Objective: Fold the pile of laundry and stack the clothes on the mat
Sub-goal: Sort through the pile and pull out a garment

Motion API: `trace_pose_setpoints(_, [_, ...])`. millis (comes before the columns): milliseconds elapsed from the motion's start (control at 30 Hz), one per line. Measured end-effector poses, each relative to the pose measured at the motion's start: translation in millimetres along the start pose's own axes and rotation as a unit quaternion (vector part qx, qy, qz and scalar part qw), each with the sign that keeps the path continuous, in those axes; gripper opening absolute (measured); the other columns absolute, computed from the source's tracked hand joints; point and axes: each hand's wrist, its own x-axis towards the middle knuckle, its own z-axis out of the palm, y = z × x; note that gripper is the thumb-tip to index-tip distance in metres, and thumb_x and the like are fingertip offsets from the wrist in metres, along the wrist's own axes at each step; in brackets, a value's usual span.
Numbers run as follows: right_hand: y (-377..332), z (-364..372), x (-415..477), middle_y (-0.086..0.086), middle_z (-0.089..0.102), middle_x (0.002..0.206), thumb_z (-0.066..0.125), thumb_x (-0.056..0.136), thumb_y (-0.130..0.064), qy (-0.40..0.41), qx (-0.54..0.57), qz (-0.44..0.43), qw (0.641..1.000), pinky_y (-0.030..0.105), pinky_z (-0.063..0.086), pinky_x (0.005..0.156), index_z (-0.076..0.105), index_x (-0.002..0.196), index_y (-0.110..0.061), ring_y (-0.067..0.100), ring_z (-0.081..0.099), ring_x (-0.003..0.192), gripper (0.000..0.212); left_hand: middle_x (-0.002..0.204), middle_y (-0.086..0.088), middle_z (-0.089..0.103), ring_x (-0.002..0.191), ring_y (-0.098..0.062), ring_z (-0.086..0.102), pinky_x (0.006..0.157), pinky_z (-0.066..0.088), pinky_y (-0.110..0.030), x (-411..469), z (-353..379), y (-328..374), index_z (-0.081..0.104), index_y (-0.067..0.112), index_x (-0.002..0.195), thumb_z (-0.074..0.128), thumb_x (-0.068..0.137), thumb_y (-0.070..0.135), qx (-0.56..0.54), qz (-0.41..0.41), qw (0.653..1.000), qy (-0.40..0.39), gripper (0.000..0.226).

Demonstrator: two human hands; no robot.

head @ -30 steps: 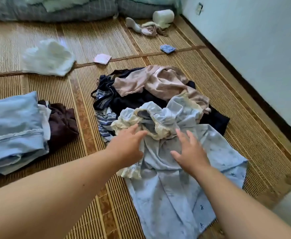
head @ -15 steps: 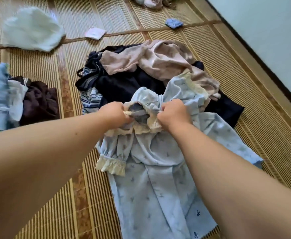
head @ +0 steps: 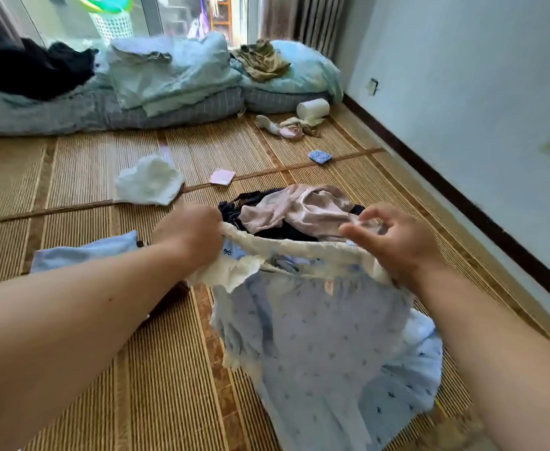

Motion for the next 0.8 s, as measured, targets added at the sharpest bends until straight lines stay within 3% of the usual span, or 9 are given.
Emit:
trace_pose_setpoints(67, [-26,-15,-12,-0.022,0.059,0.085,0.067,0.061,-0.077,-0.096,-0.209,-0.064,0.971,0.019,0.035,0.06,0.07,0.097,-0.04,0.007,0.058,0.081,0.051,0.072,0.002,0.056,0.062,-0.014,0.049,0.053,0.036,-0.027,-7,-31,-7,0.056,0.022,0.073,0.049,0.081,0.017,-0.072,-0.069,0.995,-0.007,0.012])
trace_pose_setpoints(133, [-50,-27,-20,-0.009,0.064,0.09,0.063,0.082,-0.059,-0.105,-0.315,-0.1,0.938,0.025,0.035,0.063,0.07,0.092,-0.034,0.019,0.062,0.094,0.028,0.071,0.001,0.053,0.064,-0.016,0.049,0.054,0.036,-0.027,-12,-58,-7,0.055,0.021,0.074,0.05,0.085,0.018,-0.132,-0.13,0.982,-0.023,0.012])
trace_pose_setpoints(233, [-95,-56,-30,-0.006,0.05,0.06,0.057,0.087,-0.037,-0.062,-0.269,-0.094,0.957,0.029,0.028,0.051,0.056,0.061,-0.017,0.022,0.055,0.066,0.032,0.072,-0.003,0.056,0.076,-0.023,0.055,0.055,0.04,-0.029,-22,-101,-4,0.059,0.012,0.077,0.049,0.092,0.013,-0.249,-0.147,0.957,-0.039,0.019])
trace_pose_setpoints(300, [-123,-81,-31,-0.003,0.047,0.055,0.057,0.084,-0.031,-0.048,-0.277,-0.071,0.957,0.028,0.025,0.047,0.048,0.052,-0.015,0.02,0.048,0.059,0.037,0.083,-0.004,0.064,0.085,-0.024,0.059,0.071,0.049,-0.033,-28,-133,-2,0.062,0.007,0.087,0.048,0.093,0.012,-0.287,-0.1,0.951,-0.053,0.016])
trace_pose_setpoints(467, [-182,-135,-37,0.0,0.073,0.097,0.058,0.08,-0.01,0.01,-0.22,-0.08,0.972,0.022,0.041,0.073,0.076,0.089,-0.025,0.022,0.063,0.097,0.025,0.076,0.004,0.054,0.073,-0.023,0.051,0.061,0.036,-0.027,-50,-225,-15,0.05,0.025,0.07,0.054,0.087,0.017,-0.077,0.044,0.996,-0.007,0.019])
trace_pose_setpoints(567, [-212,-151,-44,-0.005,0.069,0.074,0.048,0.071,0.007,0.023,-0.033,-0.073,0.997,0.019,0.042,0.064,0.069,0.065,-0.023,0.015,0.059,0.077,0.036,0.076,-0.001,0.06,0.073,-0.026,0.057,0.064,0.048,-0.031,-60,-257,-36,0.056,0.02,0.07,0.054,0.08,0.021,-0.07,-0.026,0.997,0.032,0.011])
trace_pose_setpoints(633, [-228,-156,-47,-0.005,0.064,0.068,0.046,0.071,0.004,0.039,0.0,-0.081,0.996,0.02,0.039,0.058,0.065,0.062,-0.018,0.013,0.055,0.069,0.03,0.081,-0.008,0.066,0.077,-0.028,0.062,0.065,0.05,-0.033,-66,-269,-43,0.065,0.013,0.075,0.06,0.078,0.023,-0.19,-0.125,0.973,0.038,0.012])
trace_pose_setpoints(733, [-251,-156,-56,-0.011,0.064,0.07,0.055,0.073,-0.023,-0.026,-0.05,-0.1,0.993,0.021,0.038,0.057,0.066,0.063,-0.023,0.005,0.055,0.069,0.014,0.097,-0.012,0.066,0.079,-0.026,0.062,0.064,0.048,-0.033,-88,-274,-43,0.066,0.007,0.089,0.066,0.085,0.018,-0.442,-0.25,0.861,-0.01,0.012])
trace_pose_setpoints(800, [-260,-158,-58,-0.017,0.063,0.072,0.067,0.078,-0.035,-0.08,-0.152,-0.123,0.977,0.02,0.039,0.06,0.064,0.064,-0.031,0.0,0.055,0.071,0.015,0.088,-0.012,0.062,0.074,-0.024,0.058,0.058,0.04,-0.027,-94,-273,-39,0.063,0.007,0.082,0.063,0.09,0.018,-0.451,-0.242,0.859,-0.029,0.014])
